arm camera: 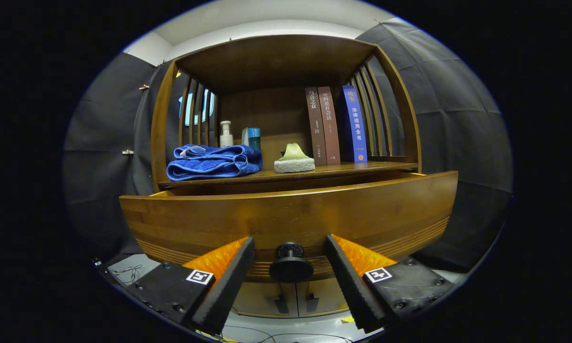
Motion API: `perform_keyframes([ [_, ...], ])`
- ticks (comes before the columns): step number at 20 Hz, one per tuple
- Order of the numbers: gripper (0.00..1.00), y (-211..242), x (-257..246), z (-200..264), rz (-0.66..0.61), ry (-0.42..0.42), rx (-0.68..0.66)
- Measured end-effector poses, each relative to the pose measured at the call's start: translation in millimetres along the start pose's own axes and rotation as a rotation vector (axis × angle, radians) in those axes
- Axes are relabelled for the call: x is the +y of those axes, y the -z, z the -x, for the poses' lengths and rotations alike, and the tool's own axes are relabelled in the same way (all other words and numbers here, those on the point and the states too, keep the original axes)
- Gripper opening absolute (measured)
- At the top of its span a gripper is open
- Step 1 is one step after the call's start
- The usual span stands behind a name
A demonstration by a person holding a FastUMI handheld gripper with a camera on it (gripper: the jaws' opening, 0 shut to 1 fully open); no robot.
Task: Pull open the drawer, take out the items inside it, and place them on the countertop above the cabinet.
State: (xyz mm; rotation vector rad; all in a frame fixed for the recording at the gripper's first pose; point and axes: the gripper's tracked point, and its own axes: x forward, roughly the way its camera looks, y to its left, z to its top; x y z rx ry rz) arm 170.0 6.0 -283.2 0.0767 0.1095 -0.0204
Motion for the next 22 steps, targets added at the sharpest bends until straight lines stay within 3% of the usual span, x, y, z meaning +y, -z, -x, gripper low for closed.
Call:
perform_keyframes([
  [17, 0.99, -7.9, 4.2, -80.3, -0.002, -0.005, 0.021],
  [22, 0.99, -9.5, 4.8, -85.5, -0.003, 0.007, 0.002],
])
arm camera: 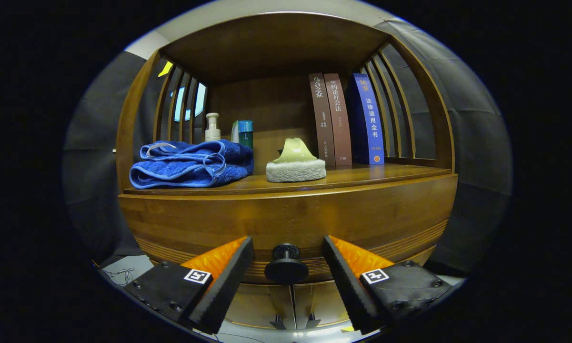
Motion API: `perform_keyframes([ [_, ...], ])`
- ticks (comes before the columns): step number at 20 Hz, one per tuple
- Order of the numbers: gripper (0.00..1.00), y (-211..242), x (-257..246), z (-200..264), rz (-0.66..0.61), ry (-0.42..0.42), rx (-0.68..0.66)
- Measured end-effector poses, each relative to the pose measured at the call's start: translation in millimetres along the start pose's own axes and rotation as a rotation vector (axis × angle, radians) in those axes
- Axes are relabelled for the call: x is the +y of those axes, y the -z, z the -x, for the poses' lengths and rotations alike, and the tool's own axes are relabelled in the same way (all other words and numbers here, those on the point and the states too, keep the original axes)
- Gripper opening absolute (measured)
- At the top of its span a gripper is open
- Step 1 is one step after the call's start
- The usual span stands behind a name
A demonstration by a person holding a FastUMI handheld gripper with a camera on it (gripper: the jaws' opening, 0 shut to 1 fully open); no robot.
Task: Pull open the drawer, take out the items inside it, and place them on the countertop above the cabinet.
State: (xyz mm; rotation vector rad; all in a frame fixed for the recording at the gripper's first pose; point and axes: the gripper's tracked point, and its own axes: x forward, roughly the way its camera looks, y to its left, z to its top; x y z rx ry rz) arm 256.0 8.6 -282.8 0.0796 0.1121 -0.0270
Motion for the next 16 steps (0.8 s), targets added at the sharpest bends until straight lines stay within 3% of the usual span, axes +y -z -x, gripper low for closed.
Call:
perform_keyframes([
  [6, 0.98, -15.4, 4.9, 10.6, 0.043, -0.005, -0.009],
  [16, 0.98, -80.3, 23.6, 81.5, 0.033, -0.086, -0.039],
])
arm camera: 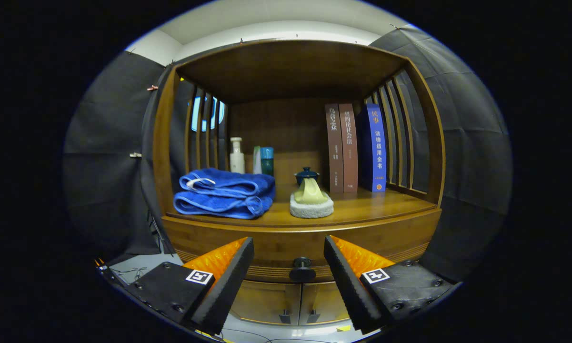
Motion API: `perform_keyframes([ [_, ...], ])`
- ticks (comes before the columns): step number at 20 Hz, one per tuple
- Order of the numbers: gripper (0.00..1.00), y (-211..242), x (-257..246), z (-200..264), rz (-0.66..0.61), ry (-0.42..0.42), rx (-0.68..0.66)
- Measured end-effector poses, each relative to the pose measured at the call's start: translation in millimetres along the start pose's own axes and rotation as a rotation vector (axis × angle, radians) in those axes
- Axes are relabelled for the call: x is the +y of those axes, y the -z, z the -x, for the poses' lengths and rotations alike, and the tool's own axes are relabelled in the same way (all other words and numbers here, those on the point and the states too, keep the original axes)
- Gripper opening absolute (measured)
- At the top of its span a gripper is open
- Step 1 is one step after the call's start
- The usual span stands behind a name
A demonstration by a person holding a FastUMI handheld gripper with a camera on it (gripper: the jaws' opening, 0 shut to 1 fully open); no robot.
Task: Pull open the drawer, take out the items inside it, and place them on the countertop above the cabinet.
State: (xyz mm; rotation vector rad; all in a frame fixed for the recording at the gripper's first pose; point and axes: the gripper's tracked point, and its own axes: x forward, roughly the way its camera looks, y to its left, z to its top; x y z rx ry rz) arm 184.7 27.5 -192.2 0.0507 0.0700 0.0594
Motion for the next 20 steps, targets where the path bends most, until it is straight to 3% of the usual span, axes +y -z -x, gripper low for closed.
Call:
perform_keyframes([
  [4, 0.98, -43.1, -1.0, 30.3, -0.051, -0.002, -0.05],
  [12, 0.99, -107.2, -59.9, 57.9, -0.125, 0.08, -0.075],
  [20, 1.0, -113.4, -91.4, 71.0, 0.002, 0.123, 0.021],
])
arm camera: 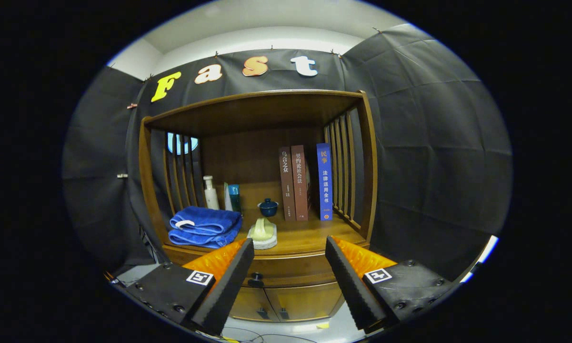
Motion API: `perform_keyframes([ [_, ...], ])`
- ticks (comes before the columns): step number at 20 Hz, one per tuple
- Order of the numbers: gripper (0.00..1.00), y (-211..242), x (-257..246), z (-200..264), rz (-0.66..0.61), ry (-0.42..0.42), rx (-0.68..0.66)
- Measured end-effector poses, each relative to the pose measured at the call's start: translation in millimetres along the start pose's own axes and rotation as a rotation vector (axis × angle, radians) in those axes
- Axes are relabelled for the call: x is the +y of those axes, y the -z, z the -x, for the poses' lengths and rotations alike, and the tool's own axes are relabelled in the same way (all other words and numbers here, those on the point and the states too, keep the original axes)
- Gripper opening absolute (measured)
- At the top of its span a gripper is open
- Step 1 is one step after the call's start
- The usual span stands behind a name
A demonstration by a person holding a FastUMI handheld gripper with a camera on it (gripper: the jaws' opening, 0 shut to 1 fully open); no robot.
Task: Pull open the drawer, take out the items inside it, and place them on the countertop above the cabinet.
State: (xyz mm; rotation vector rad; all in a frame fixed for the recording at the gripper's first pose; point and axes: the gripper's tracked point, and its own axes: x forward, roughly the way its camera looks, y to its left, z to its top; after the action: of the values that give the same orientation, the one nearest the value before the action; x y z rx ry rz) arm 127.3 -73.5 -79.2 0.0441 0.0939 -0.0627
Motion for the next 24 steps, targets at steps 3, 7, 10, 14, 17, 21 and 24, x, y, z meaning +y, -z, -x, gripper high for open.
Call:
perform_keyframes([
  [3, 0.99, -12.1, 17.0, 2.2, 0.015, -0.032, -0.026],
  [7, 1.0, -31.3, 40.5, 7.8, 0.031, -0.074, -0.071],
  [10, 1.0, -36.1, 49.3, 5.2, 0.023, -0.093, -0.074],
  [14, 1.0, -37.1, 49.9, 1.3, 0.017, -0.086, -0.059],
  [17, 1.0, -43.8, 52.7, 2.3, 0.01, -0.093, -0.071],
  [21, 1.0, -49.7, 52.2, 4.7, 0.003, -0.098, -0.085],
  [24, 1.0, -49.5, 50.0, 2.6, -0.012, -0.101, -0.081],
])
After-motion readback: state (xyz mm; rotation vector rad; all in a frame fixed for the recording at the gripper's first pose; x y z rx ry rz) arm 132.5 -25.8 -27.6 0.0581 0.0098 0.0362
